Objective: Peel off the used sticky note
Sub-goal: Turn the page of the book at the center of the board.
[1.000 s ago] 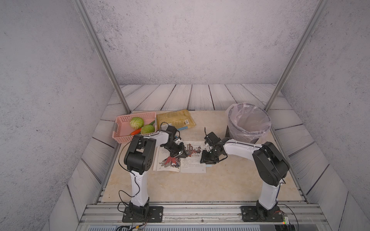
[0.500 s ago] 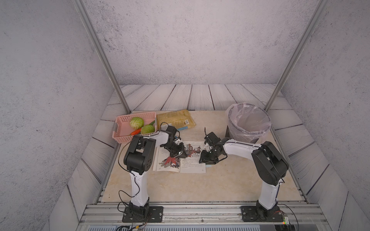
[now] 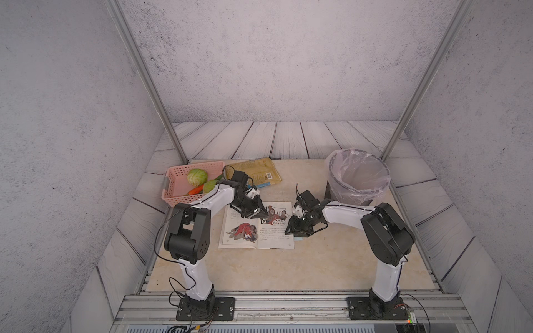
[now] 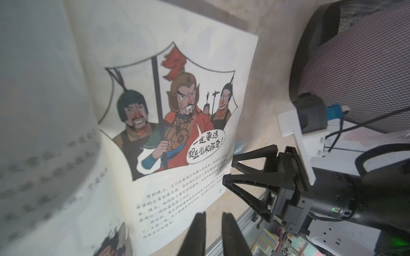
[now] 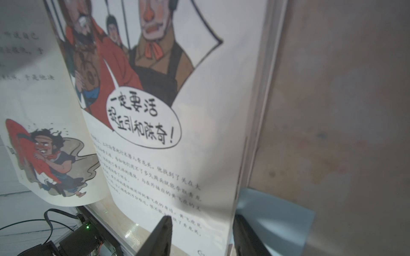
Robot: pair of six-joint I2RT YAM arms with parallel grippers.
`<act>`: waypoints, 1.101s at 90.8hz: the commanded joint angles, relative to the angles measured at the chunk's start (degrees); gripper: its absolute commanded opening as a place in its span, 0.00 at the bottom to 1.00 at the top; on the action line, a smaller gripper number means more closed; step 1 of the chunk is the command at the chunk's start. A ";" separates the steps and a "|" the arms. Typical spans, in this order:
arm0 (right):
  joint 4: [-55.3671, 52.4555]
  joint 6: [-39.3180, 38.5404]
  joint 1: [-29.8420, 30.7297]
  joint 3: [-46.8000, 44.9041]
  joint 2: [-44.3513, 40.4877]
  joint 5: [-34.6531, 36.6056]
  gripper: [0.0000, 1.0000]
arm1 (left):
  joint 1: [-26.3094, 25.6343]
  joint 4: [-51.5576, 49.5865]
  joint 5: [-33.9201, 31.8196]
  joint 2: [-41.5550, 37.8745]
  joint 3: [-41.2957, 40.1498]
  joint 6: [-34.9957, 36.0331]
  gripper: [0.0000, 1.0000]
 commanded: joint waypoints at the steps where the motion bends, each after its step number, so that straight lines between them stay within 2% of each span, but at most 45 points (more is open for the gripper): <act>1: -2.72 -0.90 -0.14 -2.21 1.29 3.16 0.50 | 3.08 -1.37 -5.23 -0.23 -3.99 2.41 0.19; 15: -2.89 -0.89 -0.14 -1.58 0.81 2.63 0.50 | 3.99 1.89 -6.38 1.72 -7.35 2.52 0.20; 23: -2.66 -0.77 -0.08 -1.22 0.76 1.95 0.50 | 3.83 2.38 -5.15 4.24 -6.98 2.03 0.20; 50: -1.67 -0.33 -0.09 -1.07 1.77 0.62 0.50 | 3.53 3.07 -7.45 10.73 -7.05 2.78 0.20; 100: 1.06 3.21 0.06 1.43 0.29 -6.99 0.51 | 3.36 3.26 -8.51 10.87 -7.26 3.26 0.20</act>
